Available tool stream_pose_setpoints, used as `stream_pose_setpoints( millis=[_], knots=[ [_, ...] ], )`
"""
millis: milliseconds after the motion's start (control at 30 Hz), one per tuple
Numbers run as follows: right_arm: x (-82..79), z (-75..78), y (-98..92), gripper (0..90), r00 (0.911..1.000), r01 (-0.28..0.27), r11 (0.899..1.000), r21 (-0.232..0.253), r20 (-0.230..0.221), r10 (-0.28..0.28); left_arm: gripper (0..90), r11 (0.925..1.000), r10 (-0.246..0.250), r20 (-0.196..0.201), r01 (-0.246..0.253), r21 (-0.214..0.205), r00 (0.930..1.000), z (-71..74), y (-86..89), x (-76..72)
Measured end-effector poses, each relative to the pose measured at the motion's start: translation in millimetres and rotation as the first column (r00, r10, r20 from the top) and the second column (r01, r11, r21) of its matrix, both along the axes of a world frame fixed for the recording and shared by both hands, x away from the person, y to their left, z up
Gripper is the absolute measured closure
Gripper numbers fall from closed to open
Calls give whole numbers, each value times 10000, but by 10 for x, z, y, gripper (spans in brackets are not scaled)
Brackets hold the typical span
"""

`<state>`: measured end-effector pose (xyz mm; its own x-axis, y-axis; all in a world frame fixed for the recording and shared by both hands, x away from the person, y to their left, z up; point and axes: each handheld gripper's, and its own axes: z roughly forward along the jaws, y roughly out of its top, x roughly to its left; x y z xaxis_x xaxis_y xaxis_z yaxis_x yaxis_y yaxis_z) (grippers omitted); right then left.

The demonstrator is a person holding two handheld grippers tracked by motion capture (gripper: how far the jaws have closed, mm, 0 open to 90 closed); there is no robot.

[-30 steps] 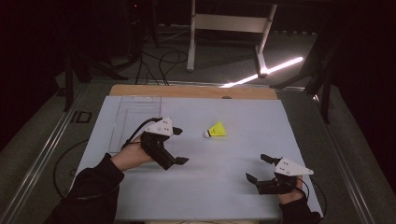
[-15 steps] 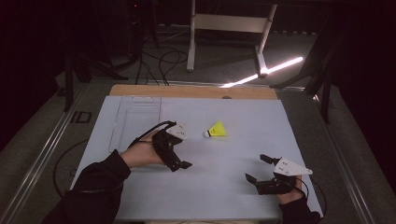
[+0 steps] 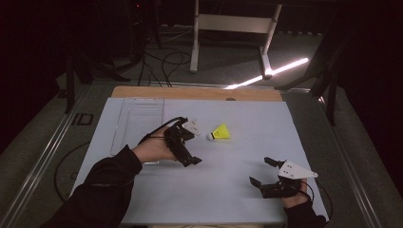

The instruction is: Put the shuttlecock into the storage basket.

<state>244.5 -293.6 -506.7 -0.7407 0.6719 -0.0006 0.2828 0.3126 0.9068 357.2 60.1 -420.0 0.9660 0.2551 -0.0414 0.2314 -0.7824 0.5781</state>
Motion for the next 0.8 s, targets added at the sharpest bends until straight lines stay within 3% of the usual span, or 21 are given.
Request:
stream_pose_setpoints(
  millis=[433,800],
  knots=[
    [1,-2,-1,80,10000,7,10000,10,-8,-7,0,9993,375,189,-374,-67,9991,0,-181,190],
    [1,-2,-4,80,10000,-3,10000,-4,3,3,0,9992,333,126,-336,215,9994,-73,-367,362]
  ],
)
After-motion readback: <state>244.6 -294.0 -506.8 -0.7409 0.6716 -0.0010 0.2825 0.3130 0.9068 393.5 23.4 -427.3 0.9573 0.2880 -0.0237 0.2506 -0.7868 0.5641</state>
